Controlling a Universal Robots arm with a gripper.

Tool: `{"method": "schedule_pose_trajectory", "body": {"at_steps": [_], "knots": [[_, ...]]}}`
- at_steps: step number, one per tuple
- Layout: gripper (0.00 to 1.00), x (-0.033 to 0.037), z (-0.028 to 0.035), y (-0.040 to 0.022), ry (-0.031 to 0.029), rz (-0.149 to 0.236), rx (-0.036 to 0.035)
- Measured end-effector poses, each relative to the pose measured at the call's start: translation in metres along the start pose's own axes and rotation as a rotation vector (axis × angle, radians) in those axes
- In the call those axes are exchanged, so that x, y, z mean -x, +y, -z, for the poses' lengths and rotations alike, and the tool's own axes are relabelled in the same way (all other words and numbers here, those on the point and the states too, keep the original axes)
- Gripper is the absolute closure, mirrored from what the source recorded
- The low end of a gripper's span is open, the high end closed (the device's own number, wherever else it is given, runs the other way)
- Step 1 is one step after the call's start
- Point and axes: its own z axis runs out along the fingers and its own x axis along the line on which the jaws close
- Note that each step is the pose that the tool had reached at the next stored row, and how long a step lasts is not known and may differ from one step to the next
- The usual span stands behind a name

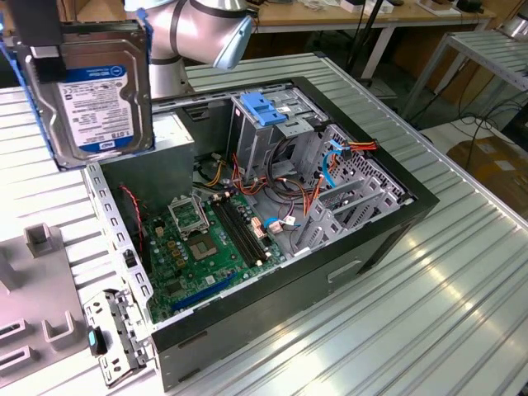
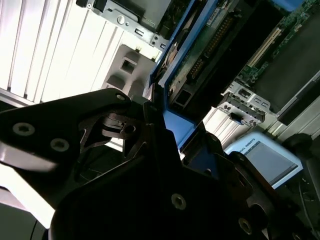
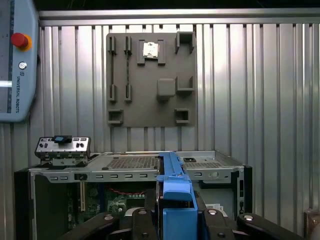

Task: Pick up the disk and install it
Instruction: 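Pick up the disk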

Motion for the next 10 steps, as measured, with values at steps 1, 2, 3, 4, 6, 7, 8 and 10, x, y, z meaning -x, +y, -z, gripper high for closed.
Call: {"method": "schedule_pose_trajectory", "body": {"at_steps": [1, 2, 3, 4, 6, 7, 8, 10], "knots": [[0.63, -0.0001, 0.0000, -0.0039, 0.0000, 0.000, 0.0000], [0.63, -0.0003, -0.0001, -0.0084, 0.0000, 0.000, 0.0000], [0.63, -0.0006, -0.0001, -0.0121, 0.0001, 0.000, 0.0002], [0.63, -0.0008, -0.0002, -0.0140, 0.0000, 0.000, 0.0000], [0.63, -0.0013, -0.0002, -0.0195, 0.0000, 0.000, 0.0001], [0.63, -0.0015, -0.0003, -0.0245, 0.0000, 0.000, 0.0000], [0.63, -0.0018, -0.0003, -0.0293, 0.0000, 0.000, 0.0001], [0.63, -0.0020, -0.0004, -0.0364, 0.0000, 0.000, 0.0000]]}}
